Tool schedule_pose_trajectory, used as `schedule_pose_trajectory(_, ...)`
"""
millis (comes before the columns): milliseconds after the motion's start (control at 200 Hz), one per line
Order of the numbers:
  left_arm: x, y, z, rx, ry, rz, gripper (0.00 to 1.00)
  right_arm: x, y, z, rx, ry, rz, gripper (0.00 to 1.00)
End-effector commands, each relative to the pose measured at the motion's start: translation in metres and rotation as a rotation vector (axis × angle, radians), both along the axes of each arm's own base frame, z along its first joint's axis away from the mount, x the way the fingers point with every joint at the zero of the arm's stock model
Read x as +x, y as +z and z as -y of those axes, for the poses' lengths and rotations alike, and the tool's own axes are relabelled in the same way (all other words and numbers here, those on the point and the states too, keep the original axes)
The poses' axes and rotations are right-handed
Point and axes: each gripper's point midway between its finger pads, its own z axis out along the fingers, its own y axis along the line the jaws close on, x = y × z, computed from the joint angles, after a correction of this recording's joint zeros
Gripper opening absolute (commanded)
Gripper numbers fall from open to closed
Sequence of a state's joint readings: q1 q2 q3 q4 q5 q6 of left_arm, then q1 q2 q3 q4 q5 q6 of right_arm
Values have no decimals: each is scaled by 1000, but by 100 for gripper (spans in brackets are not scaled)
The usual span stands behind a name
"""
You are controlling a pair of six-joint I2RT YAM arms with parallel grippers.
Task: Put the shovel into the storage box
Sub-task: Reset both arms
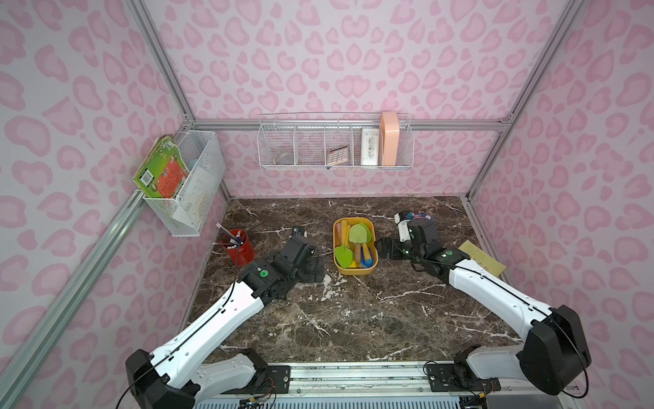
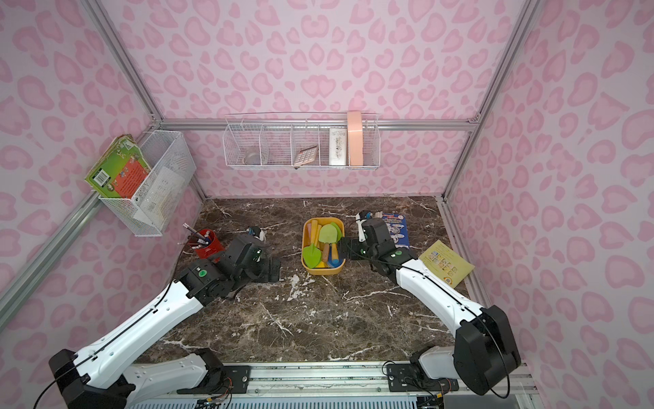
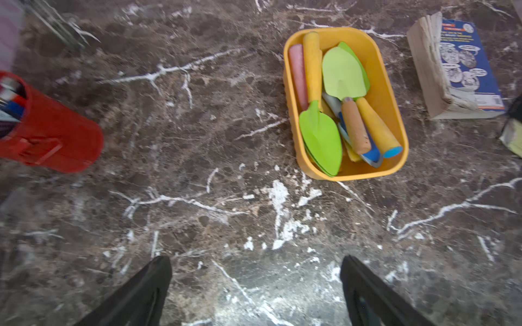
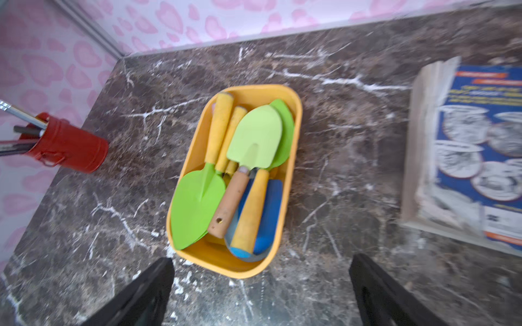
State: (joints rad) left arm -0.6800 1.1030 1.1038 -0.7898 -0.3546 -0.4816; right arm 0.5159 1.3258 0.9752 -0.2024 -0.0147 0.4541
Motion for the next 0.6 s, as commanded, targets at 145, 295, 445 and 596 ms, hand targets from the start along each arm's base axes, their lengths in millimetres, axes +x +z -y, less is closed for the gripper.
schedule_pose_trajectory(145, 13, 21, -58, 209, 46, 251, 98, 19, 48, 102, -184, -386, 343, 100)
schedule_pose_trajectory(295, 24, 16, -100, 310, 132, 311, 98, -2, 58, 153, -233, -557, 585, 100)
schedule_pose_trajectory(445, 45, -8, -132, 232, 222, 301, 98, -24, 55, 196, -180, -702, 714, 100)
schedule_pose_trajectory(596, 74, -39, -150, 191, 286, 287, 98, -20, 29, 218, -285, -748, 661, 100)
